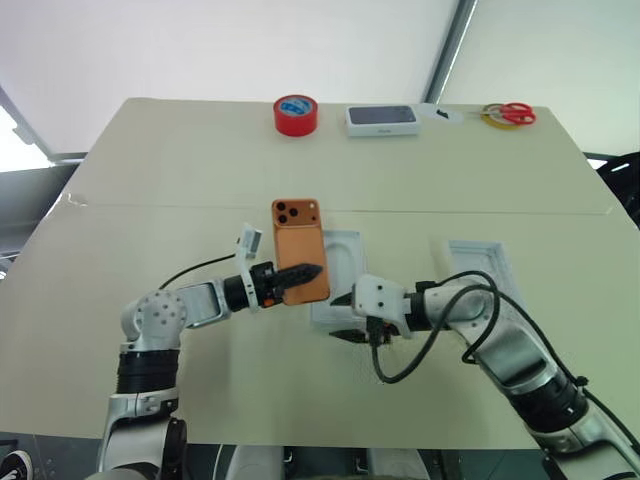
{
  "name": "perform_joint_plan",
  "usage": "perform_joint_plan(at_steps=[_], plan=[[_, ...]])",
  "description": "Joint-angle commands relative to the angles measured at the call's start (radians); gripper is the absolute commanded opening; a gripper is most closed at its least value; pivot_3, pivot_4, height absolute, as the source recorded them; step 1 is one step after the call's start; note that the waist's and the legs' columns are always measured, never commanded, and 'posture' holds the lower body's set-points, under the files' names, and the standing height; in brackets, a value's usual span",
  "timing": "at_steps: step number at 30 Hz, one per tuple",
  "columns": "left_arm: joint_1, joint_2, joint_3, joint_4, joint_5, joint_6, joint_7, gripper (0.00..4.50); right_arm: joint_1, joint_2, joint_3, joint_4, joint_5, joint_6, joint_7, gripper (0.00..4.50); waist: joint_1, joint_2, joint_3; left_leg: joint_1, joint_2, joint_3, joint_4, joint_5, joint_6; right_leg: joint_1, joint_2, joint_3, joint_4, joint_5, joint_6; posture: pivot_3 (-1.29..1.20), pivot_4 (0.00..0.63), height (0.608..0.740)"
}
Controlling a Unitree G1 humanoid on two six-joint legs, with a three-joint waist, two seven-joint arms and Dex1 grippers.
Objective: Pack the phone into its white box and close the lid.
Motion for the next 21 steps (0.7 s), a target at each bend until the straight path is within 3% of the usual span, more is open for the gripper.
perform_joint_plan(at_steps=[1, 7, 14, 21], plan=[[-0.012, 0.001, 0.002, -0.013, -0.014, -0.014, -0.040, 0.00, -0.008, -0.050, -0.152, -0.008, 0.111, -0.024, 0.040, 3.74, 0.001, 0.000, 0.000, 0.000, 0.000, 0.000, 0.000, 0.000, 0.000, 0.000, 0.000, 0.000, 0.000, 0.000, 0.000, 0.00, 0.150, 0.730], [-0.006, -0.050, -0.036, 0.017, 0.012, -0.007, -0.030, 0.00, -0.031, -0.153, -0.207, 0.218, 0.046, -0.205, 0.052, 3.74, 0.001, 0.000, 0.000, 0.000, 0.000, 0.000, 0.003, -0.002, 0.003, 0.002, 0.000, 0.000, 0.000, 0.000, 0.000, 0.00, 0.150, 0.730], [-0.063, -0.073, -0.050, 0.107, 0.054, 0.007, -0.014, 0.00, -0.049, -0.153, -0.193, 0.300, 0.020, -0.280, 0.047, 3.74, -0.001, 0.000, 0.000, 0.000, 0.001, 0.001, 0.003, -0.002, 0.003, 0.002, 0.001, 0.000, 0.000, 0.000, 0.000, 0.00, 0.150, 0.730], [-0.108, -0.071, -0.069, 0.115, 0.067, 0.060, -0.013, 3.36, -0.057, -0.152, -0.181, 0.350, -0.010, -0.335, 0.038, 3.81, 0.002, 0.000, 0.000, 0.001, 0.001, 0.000, 0.005, -0.002, 0.003, 0.004, 0.001, 0.000, 0.000, 0.000, 0.000, 0.00, 0.150, 0.730]])
